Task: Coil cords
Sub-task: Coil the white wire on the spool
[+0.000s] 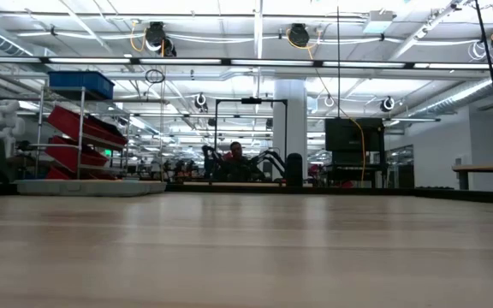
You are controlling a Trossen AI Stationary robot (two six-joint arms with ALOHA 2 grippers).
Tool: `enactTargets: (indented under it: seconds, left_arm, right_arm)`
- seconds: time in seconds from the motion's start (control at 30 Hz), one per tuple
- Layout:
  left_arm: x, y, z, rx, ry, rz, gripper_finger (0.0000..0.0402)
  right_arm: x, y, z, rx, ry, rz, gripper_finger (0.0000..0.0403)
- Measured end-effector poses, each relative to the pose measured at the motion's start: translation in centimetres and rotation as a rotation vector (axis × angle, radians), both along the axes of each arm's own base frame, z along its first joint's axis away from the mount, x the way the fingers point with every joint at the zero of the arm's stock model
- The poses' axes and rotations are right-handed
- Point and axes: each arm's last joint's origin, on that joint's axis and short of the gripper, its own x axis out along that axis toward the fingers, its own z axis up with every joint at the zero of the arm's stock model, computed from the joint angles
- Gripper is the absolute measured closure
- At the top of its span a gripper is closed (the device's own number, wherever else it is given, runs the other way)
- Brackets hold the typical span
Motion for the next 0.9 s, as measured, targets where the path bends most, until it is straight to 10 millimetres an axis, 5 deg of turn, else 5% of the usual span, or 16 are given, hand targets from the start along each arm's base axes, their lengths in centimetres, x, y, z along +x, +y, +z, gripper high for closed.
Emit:
enactTargets:
  seconds: [0.27, 0.9]
  left_arm:
    - [0.9, 0.8, -0.4, -0.026, 0.037, -0.042, 0.0401]
    - [1.0, 0.8, -0.4, -0.041, 0.051, -0.095, 0.0401]
  right_arm:
    - [1.4, 0.1, 1.6, -0.087, 0.025, 0.001, 0.0323]
    - [2.8, -0.1, 1.7, -0.096, 0.092, -0.016, 0.0323]
